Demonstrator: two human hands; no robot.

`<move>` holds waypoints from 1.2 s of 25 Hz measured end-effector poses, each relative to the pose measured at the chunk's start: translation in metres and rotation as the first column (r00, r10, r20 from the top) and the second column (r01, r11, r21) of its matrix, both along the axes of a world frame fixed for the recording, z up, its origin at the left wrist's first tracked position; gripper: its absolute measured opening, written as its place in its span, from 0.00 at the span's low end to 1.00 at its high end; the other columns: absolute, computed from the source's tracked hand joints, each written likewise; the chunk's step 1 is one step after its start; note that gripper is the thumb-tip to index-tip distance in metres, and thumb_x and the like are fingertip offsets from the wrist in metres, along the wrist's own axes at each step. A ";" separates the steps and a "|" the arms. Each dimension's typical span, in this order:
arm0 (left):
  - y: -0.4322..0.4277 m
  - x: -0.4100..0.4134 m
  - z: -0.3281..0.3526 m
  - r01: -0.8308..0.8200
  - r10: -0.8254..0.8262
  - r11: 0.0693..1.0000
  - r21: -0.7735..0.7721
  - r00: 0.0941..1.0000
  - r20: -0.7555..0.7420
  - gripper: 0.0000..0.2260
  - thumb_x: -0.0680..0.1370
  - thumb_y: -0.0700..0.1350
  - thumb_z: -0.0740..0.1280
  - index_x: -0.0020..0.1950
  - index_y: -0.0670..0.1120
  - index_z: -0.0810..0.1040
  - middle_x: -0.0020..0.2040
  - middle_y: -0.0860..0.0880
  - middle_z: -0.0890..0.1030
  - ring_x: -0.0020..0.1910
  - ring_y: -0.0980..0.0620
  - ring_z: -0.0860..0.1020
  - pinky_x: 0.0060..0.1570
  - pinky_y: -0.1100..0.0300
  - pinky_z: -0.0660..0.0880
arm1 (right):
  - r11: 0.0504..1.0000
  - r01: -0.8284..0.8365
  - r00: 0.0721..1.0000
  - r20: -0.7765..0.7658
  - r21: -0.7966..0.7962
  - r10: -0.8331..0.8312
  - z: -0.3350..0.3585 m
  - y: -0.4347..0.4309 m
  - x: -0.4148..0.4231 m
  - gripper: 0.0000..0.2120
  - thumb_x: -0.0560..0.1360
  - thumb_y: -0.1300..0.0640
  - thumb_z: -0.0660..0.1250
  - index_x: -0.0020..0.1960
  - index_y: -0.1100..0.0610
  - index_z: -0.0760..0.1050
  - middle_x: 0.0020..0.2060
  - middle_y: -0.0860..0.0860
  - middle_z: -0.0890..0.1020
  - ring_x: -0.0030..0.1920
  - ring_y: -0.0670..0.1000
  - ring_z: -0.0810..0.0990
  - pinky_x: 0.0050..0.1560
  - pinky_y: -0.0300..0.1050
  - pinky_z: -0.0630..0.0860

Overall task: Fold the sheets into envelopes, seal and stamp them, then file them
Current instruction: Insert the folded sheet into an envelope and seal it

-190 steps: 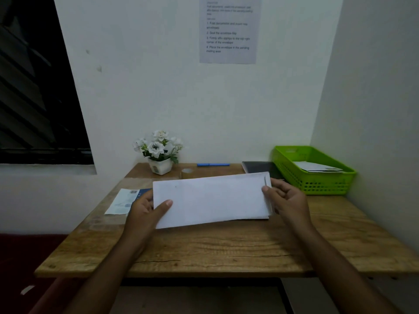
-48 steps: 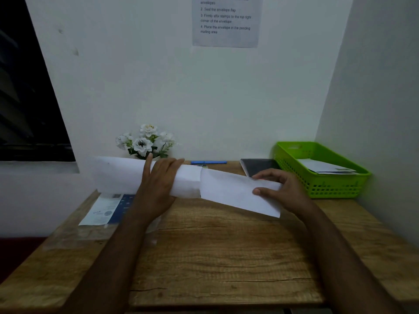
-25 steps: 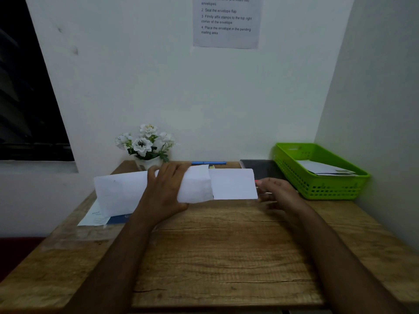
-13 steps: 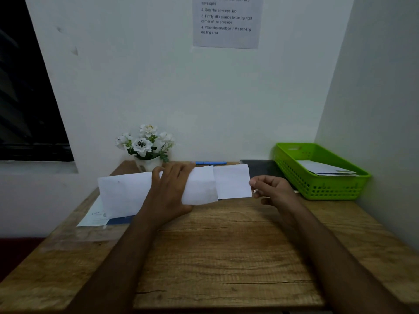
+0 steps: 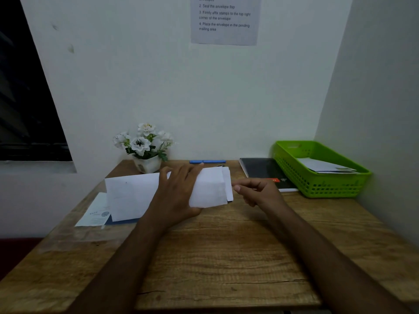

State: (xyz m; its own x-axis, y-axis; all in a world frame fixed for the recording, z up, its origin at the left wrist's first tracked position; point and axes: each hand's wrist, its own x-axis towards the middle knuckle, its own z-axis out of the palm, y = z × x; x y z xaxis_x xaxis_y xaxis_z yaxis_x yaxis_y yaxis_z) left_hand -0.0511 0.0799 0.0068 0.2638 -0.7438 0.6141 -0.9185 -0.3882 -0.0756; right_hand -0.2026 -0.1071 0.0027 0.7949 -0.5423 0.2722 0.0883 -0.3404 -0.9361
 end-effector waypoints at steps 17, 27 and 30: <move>-0.006 -0.011 -0.001 0.055 -0.054 0.998 -0.027 0.997 0.046 0.32 0.61 0.61 0.71 0.62 0.55 0.67 0.62 0.44 0.73 0.61 0.43 0.72 0.59 0.44 0.64 | 0.961 -0.003 0.998 -0.064 0.276 0.022 -0.004 -0.001 0.010 0.13 0.81 0.55 0.59 0.55 0.50 0.82 0.42 0.51 0.85 0.34 0.46 0.79 0.28 0.38 0.72; -0.006 -0.010 -0.003 0.071 -0.070 0.997 -0.011 0.994 0.078 0.30 0.63 0.61 0.71 0.63 0.54 0.71 0.64 0.42 0.72 0.63 0.44 0.69 0.60 0.44 0.61 | 0.904 -0.237 0.965 -0.023 0.357 0.263 -0.010 -0.004 0.010 0.12 0.76 0.47 0.67 0.52 0.53 0.84 0.48 0.52 0.85 0.41 0.47 0.81 0.35 0.40 0.74; -0.006 -0.011 -0.002 0.067 -0.067 0.998 0.005 0.995 0.071 0.32 0.62 0.61 0.72 0.63 0.53 0.71 0.64 0.43 0.72 0.63 0.43 0.70 0.60 0.43 0.62 | 0.910 -0.234 0.967 -0.012 0.343 0.253 -0.011 -0.003 0.009 0.15 0.71 0.46 0.72 0.52 0.54 0.84 0.48 0.52 0.85 0.41 0.47 0.81 0.34 0.39 0.75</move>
State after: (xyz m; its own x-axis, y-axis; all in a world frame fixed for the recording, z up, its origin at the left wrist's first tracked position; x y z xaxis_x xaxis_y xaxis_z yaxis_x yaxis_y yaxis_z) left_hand -0.0616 0.0737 0.0043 0.1693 -0.7601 0.6273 -0.9347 -0.3257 -0.1424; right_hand -0.1933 -0.1105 -0.0079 0.9224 -0.3817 0.0597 0.0731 0.0207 -0.9971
